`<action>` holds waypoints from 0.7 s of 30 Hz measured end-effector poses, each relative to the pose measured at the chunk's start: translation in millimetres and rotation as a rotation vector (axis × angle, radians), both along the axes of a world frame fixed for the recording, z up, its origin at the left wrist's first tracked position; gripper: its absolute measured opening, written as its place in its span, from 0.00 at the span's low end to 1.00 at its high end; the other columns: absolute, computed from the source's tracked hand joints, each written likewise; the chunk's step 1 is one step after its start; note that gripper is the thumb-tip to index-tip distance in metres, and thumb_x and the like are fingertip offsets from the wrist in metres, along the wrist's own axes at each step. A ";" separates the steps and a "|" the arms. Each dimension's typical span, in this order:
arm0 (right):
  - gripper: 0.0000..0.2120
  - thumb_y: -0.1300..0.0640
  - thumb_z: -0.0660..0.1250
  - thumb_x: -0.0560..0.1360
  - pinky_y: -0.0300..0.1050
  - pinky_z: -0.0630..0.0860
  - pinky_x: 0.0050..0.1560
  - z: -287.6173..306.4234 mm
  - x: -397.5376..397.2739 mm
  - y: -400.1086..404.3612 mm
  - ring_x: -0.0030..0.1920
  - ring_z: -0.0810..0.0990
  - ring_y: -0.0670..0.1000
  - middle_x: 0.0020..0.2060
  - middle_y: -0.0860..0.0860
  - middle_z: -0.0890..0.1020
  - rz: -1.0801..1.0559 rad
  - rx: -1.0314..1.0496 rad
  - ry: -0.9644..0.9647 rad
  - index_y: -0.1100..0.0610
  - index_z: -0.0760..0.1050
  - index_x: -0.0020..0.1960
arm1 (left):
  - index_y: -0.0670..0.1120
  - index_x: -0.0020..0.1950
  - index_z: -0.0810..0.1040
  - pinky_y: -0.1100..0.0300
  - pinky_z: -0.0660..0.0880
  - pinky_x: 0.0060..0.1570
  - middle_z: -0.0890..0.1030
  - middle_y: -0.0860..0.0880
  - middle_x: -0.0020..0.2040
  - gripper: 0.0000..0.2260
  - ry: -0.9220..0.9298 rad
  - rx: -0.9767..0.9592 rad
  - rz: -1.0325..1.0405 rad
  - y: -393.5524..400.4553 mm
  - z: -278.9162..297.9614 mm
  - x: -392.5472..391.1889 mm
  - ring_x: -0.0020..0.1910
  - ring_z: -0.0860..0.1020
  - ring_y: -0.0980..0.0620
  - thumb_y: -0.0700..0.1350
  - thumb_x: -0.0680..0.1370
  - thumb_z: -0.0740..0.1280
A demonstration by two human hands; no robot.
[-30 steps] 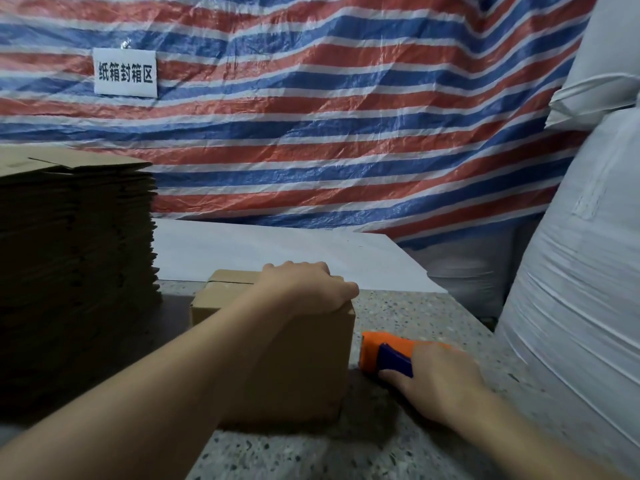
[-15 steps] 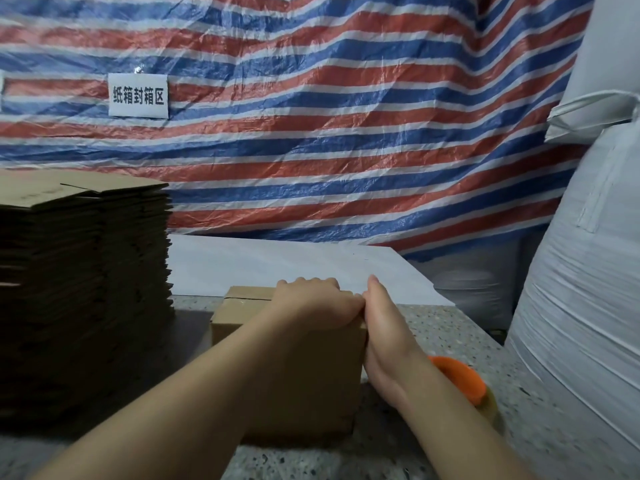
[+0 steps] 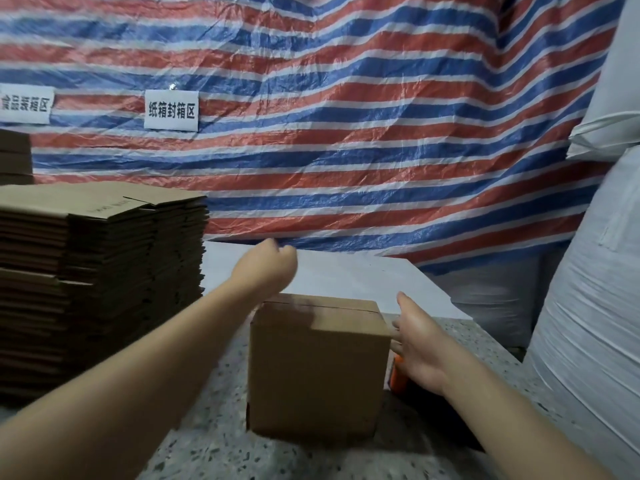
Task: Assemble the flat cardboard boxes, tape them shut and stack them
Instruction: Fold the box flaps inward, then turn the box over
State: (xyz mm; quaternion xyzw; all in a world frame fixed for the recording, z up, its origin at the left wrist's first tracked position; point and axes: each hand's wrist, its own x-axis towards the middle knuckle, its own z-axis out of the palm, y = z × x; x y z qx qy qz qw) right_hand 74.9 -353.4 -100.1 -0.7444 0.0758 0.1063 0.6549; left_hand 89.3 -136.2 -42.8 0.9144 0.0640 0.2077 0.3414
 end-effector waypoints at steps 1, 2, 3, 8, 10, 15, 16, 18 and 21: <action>0.40 0.29 0.43 0.80 0.60 0.51 0.80 2.6 0.0 0.1 0.79 0.59 0.58 0.80 0.55 0.60 -0.013 -0.069 0.016 0.53 0.50 0.83 | 0.40 0.66 0.73 0.50 0.74 0.59 0.78 0.38 0.63 0.24 0.123 0.081 0.055 12.2 -1.0 -2.9 0.58 0.77 0.41 0.55 0.83 0.50; 0.42 0.27 0.42 0.78 0.62 0.55 0.78 5.7 0.1 0.6 0.77 0.63 0.59 0.79 0.56 0.63 -0.005 -0.157 0.036 0.53 0.52 0.82 | 0.38 0.68 0.72 0.50 0.76 0.55 0.78 0.38 0.63 0.30 0.261 0.129 0.087 21.6 -3.2 -6.1 0.56 0.79 0.41 0.60 0.83 0.46; 0.45 0.25 0.40 0.76 0.63 0.60 0.76 9.5 -0.3 0.9 0.74 0.68 0.60 0.77 0.58 0.66 0.019 -0.266 0.053 0.53 0.56 0.81 | 0.38 0.68 0.72 0.53 0.79 0.46 0.79 0.38 0.60 0.35 0.383 0.135 0.092 28.4 -5.7 -10.4 0.49 0.81 0.43 0.64 0.82 0.43; 0.52 0.21 0.37 0.71 0.60 0.82 0.55 26.4 -0.4 3.8 0.50 0.85 0.61 0.51 0.62 0.85 0.183 -0.514 0.075 0.60 0.81 0.59 | 0.40 0.49 0.75 0.56 0.81 0.33 0.84 0.40 0.44 0.36 0.613 0.001 0.011 32.6 -15.7 -19.6 0.35 0.85 0.43 0.70 0.78 0.43; 0.48 0.23 0.40 0.74 0.53 0.84 0.46 31.3 0.5 8.5 0.43 0.86 0.58 0.43 0.59 0.87 0.168 -0.559 0.042 0.61 0.79 0.56 | 0.40 0.49 0.75 0.56 0.81 0.34 0.84 0.40 0.41 0.31 0.575 -0.002 -0.034 27.8 -16.1 -18.2 0.34 0.85 0.44 0.65 0.82 0.48; 0.27 0.36 0.55 0.82 0.55 0.80 0.57 27.9 7.6 6.9 0.52 0.81 0.55 0.52 0.53 0.81 0.014 -0.474 -0.273 0.57 0.74 0.65 | 0.42 0.49 0.79 0.57 0.80 0.37 0.81 0.45 0.43 0.21 0.245 -0.179 -0.110 37.5 -14.1 -10.0 0.37 0.81 0.49 0.59 0.81 0.60; 0.23 0.40 0.58 0.82 0.57 0.78 0.62 23.9 7.5 6.3 0.55 0.80 0.54 0.54 0.51 0.81 0.044 -0.406 -0.314 0.56 0.73 0.66 | 0.43 0.52 0.80 0.54 0.81 0.45 0.82 0.45 0.47 0.20 0.202 -0.239 -0.144 40.0 -16.5 -9.8 0.42 0.81 0.49 0.59 0.81 0.60; 0.21 0.46 0.63 0.82 0.56 0.74 0.67 11.9 6.3 8.7 0.61 0.77 0.52 0.62 0.50 0.78 0.098 -0.310 -0.353 0.54 0.69 0.72 | 0.49 0.54 0.78 0.55 0.75 0.54 0.80 0.47 0.54 0.17 0.132 -0.322 -0.180 41.6 -25.0 -11.3 0.49 0.78 0.51 0.60 0.82 0.58; 0.32 0.54 0.69 0.80 0.53 0.74 0.67 -5.9 5.9 17.4 0.67 0.72 0.50 0.73 0.49 0.70 0.076 -0.193 -0.412 0.51 0.58 0.79 | 0.49 0.67 0.76 0.56 0.69 0.60 0.77 0.46 0.65 0.24 0.097 -0.420 -0.142 39.5 -42.8 -12.6 0.59 0.75 0.49 0.63 0.82 0.55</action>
